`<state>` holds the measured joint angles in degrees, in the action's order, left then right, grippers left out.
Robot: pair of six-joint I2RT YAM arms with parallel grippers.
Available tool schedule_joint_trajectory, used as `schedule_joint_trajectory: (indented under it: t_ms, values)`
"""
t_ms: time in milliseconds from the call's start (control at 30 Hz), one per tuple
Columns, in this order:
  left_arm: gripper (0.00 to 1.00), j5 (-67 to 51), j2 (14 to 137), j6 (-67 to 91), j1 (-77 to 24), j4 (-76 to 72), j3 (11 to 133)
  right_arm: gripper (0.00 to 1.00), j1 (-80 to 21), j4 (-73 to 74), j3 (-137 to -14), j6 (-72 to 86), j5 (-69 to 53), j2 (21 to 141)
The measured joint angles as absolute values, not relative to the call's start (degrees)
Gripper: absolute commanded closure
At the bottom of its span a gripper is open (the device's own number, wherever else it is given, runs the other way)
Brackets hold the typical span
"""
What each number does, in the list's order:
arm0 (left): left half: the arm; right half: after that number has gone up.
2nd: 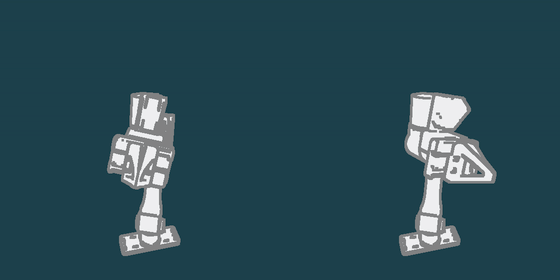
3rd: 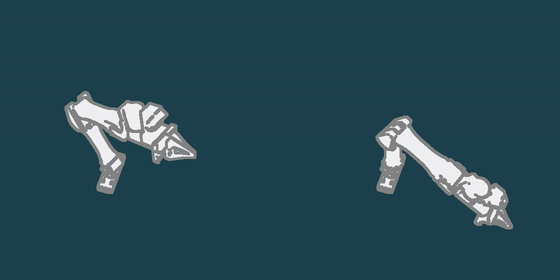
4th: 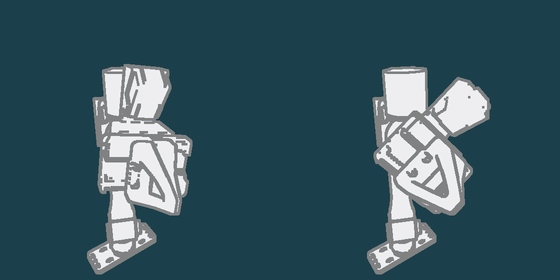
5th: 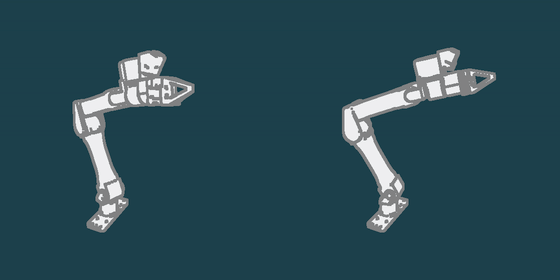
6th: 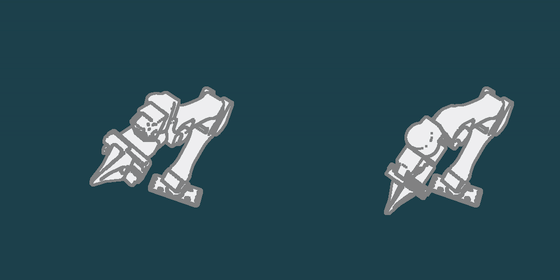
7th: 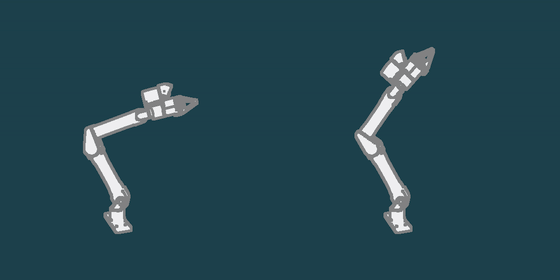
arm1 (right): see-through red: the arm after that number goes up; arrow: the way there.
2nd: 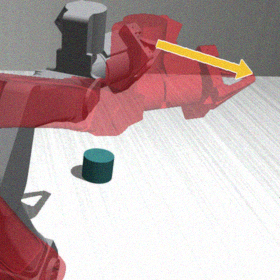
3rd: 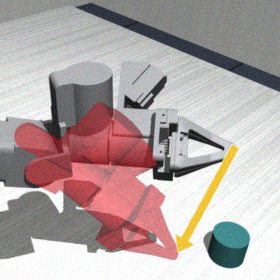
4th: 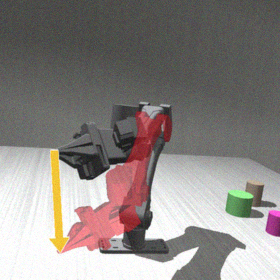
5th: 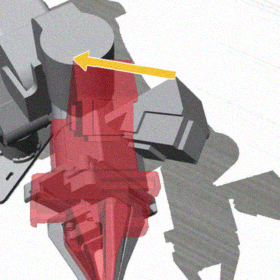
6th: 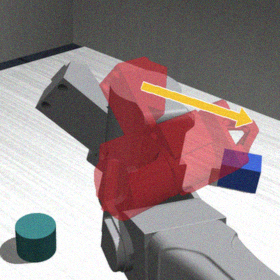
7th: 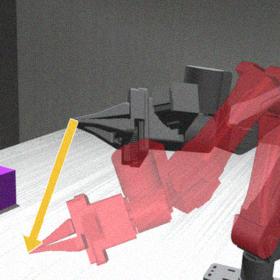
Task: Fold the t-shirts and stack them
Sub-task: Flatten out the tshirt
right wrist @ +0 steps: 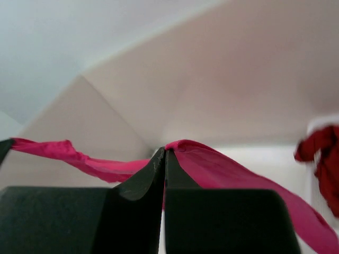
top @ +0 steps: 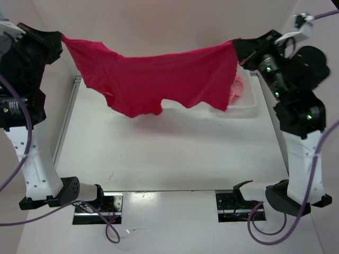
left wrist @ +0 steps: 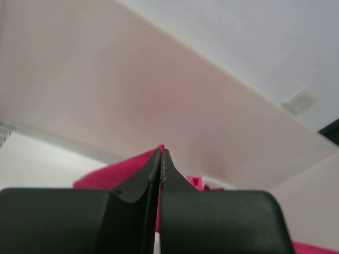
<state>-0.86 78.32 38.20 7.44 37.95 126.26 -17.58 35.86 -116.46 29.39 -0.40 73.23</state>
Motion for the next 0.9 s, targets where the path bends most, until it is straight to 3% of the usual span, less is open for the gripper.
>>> schedule_joint_trajectory:
  t_ms: [233,433,667,900]
  values:
    - [1.0,3.3,78.2,37.4,7.4,37.8,136.3,0.99,-21.3,36.9,-132.0,26.8,3.6,73.8]
    - [1.0,5.3,80.1,35.6,7.5,36.1,132.7,0.99,-21.4,35.0,-128.8,26.2,4.2,78.8]
    - [1.0,6.3,95.3,33.1,7.5,36.3,131.0,0.99,-21.4,34.0,-129.7,26.5,1.6,99.8]
    - [1.0,3.6,108.7,33.8,8.5,38.7,139.8,0.99,-21.5,37.2,-150.2,27.7,-0.6,121.4]
